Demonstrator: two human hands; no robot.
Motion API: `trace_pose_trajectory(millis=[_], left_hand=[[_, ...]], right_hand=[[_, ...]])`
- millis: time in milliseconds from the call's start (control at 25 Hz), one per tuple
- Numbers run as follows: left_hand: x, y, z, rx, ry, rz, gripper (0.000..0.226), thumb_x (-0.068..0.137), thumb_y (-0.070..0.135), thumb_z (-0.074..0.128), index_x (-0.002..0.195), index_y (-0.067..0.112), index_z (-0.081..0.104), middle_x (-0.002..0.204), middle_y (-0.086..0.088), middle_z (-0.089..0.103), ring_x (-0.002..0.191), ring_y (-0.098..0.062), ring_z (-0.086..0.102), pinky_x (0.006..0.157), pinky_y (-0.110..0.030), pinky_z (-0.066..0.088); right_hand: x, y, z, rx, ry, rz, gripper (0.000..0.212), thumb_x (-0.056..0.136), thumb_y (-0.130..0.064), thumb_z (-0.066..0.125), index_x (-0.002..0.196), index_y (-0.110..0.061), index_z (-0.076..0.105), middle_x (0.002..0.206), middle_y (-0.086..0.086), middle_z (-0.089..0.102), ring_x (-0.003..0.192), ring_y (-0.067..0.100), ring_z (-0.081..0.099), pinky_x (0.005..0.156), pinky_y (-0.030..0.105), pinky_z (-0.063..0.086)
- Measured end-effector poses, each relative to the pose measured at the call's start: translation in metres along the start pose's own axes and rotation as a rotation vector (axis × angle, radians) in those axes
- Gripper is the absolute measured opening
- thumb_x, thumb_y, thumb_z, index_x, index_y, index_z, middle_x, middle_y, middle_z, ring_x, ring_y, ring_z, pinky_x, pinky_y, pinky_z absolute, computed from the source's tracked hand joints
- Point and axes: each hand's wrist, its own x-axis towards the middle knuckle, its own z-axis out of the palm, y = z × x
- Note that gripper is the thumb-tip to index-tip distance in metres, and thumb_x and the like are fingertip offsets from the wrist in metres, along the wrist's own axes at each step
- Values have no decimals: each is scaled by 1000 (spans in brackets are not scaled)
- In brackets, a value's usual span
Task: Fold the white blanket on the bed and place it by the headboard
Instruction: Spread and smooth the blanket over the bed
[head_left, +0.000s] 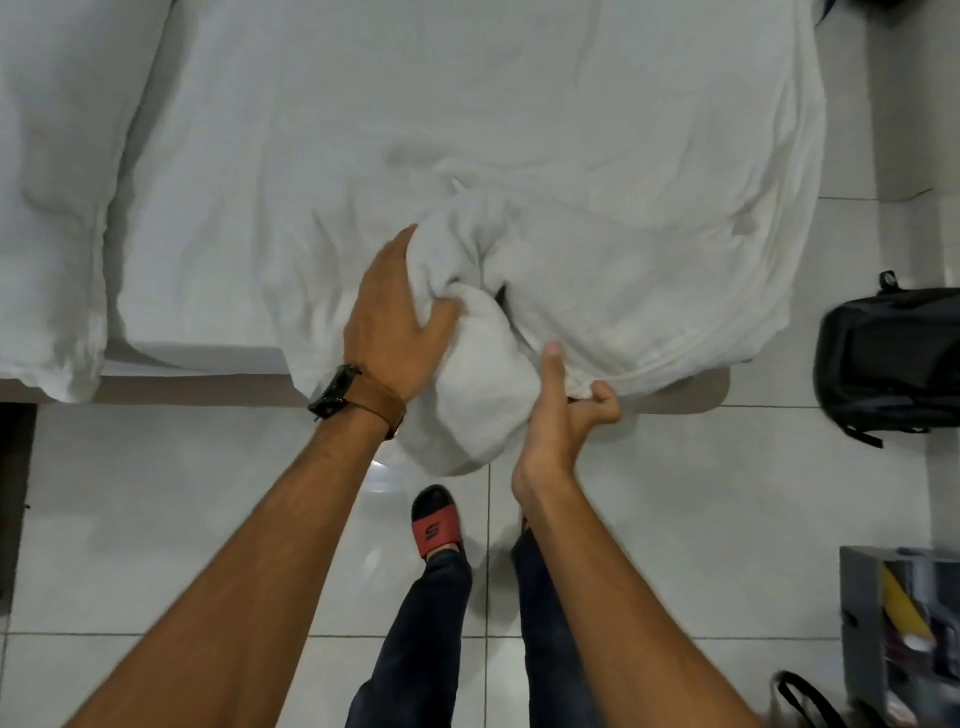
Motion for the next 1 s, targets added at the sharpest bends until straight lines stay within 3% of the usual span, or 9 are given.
trace_pose_trajectory(millis=[120, 280, 400, 520, 600, 720, 800, 880, 1000], left_hand=[[-5, 7, 8, 104, 61, 49, 72, 98, 7, 57, 165, 11, 34, 168, -7, 42, 150, -29, 45, 119, -31, 35], [-2, 24, 17, 432, 123, 304, 83, 83, -14, 46, 163, 8, 39, 173, -15, 33, 155, -42, 38, 123, -50, 37], [-8, 32, 22, 610, -8, 448, 71, 88, 1, 49, 159, 12, 48, 176, -14, 28, 161, -45, 24, 129, -59, 23], [-18, 40, 24, 634, -89, 416, 65, 97, 36, 47, 157, 10, 51, 177, -13, 23, 165, -42, 13, 134, -57, 8], [-29, 41, 30, 636, -80, 393, 67, 103, 49, 46, 156, 8, 52, 177, -15, 22, 165, -42, 12, 134, -57, 8], [-58, 36, 46, 598, -94, 374, 67, 97, 28, 59, 158, 5, 47, 177, -18, 23, 165, -42, 13, 134, -53, 6], [-87, 32, 58, 534, -112, 358, 79, 82, 8, 64, 158, 2, 44, 173, -22, 28, 163, -44, 19, 134, -55, 12], [-119, 30, 70, 453, -143, 328, 80, 77, 3, 66, 155, 1, 47, 171, -26, 30, 157, -46, 32, 128, -58, 30], [-160, 34, 85, 381, -181, 205, 78, 77, 4, 66, 153, 6, 47, 174, -21, 23, 132, -42, 55, 103, -51, 53]], right_hand=[[9, -20, 23, 200, 46, 264, 114, 67, -41, 104, 152, -37, 28, 138, 3, 57, 117, 29, 70, 100, 54, 64], [13, -25, 23, 195, 110, 296, 108, 68, -27, 105, 151, -27, 36, 137, 5, 59, 117, 32, 70, 99, 59, 64], [10, -31, 10, 183, 94, 206, 81, 71, -8, 96, 140, -14, 54, 131, 10, 71, 107, 32, 77, 90, 56, 69], [5, -39, -11, 160, 106, 105, 62, 77, -3, 83, 133, -13, 59, 125, 12, 75, 103, 31, 79, 83, 43, 70], [2, -40, -27, 120, 92, 33, 56, 80, -3, 79, 129, -18, 57, 123, 11, 74, 102, 30, 78, 86, 44, 70], [1, -37, -65, 6, 90, -93, 52, 83, -1, 79, 124, -22, 55, 113, 4, 71, 85, 16, 72, 68, 26, 63], [4, -32, -96, -86, 90, -174, 50, 83, -1, 80, 124, -20, 58, 102, -3, 69, 77, 9, 68, 56, 12, 53], [9, -27, -134, -207, 102, -255, 47, 83, -3, 81, 122, -18, 60, 95, -9, 66, 75, 5, 66, 52, 8, 48], [21, -30, -188, -362, 146, -320, 46, 84, -6, 81, 122, -21, 62, 92, -14, 64, 76, 5, 65, 50, 7, 46]])
